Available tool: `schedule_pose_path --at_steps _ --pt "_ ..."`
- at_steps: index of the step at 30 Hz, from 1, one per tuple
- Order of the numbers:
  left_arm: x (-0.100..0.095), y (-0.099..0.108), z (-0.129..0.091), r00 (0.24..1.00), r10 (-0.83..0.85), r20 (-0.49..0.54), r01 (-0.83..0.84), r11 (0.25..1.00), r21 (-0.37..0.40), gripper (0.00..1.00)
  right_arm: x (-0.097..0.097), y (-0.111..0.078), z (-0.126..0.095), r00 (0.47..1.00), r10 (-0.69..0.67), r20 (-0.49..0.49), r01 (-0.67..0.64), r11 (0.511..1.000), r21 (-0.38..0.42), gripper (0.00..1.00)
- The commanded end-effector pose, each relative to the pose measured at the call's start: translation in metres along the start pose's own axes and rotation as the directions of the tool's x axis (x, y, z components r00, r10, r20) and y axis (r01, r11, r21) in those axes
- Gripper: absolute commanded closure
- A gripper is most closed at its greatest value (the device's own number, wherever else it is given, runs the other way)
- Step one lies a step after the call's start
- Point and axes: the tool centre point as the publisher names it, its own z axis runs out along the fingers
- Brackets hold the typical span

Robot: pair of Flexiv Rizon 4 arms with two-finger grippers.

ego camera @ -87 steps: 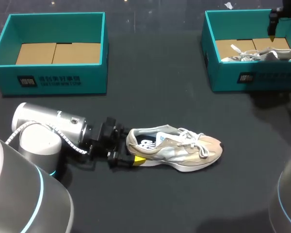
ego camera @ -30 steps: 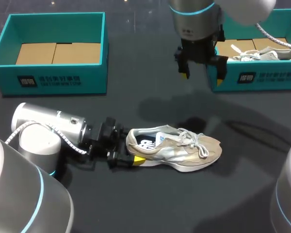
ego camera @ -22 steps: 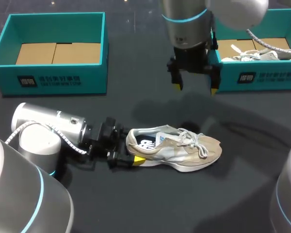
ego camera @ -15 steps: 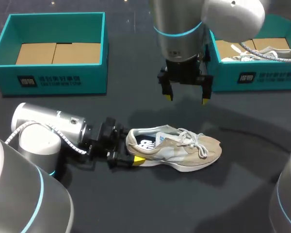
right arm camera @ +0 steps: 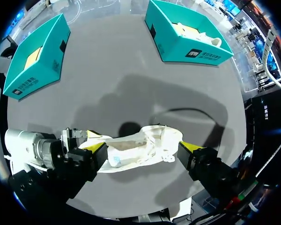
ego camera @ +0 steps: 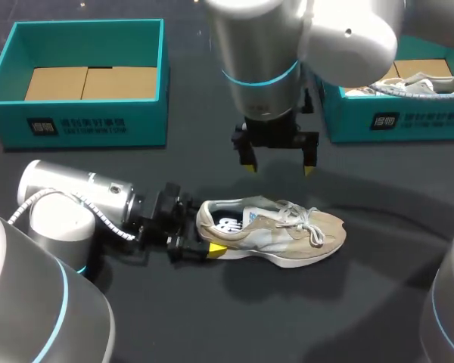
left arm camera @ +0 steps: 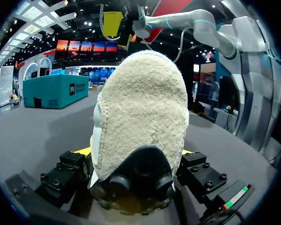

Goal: Take the shoe out of the shoebox, open the shoe tongue, remove and reinsert the insole, then place the shoe into the shoebox

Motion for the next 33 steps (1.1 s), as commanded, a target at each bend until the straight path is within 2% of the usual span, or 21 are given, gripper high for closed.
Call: schedule_pose_path --at_steps 1,7,15,25,33 --pt "0.002 0.005 -0.003 1.0 0.001 0.001 -0.001 1.0 -0.001 1.0 0.02 -0.018 -0.003 0.967 0.252 0.033 -0.251 0.967 -0.027 0.0" --pt "0.002 0.005 -0.003 1.0 0.001 0.001 -0.001 1.0 -0.001 1.0 0.046 -0.035 0.011 0.978 0.205 0.05 -0.206 0.978 0.027 0.0" --pt "0.002 0.005 -0.003 1.0 0.001 0.001 -0.001 1.0 -0.001 1.0 0.056 -0.06 0.024 0.977 0.213 0.03 -0.214 0.976 0.032 0.0" --pt "0.002 0.005 -0.003 1.0 0.001 0.001 -0.001 1.0 -0.001 1.0 0.056 -0.06 0.024 0.977 0.213 0.03 -0.214 0.976 0.032 0.0" --pt "0.002 0.005 -0.003 1.0 0.001 0.001 -0.001 1.0 -0.001 1.0 0.058 -0.061 0.039 0.971 0.22 0.093 -0.222 0.975 0.019 0.0"
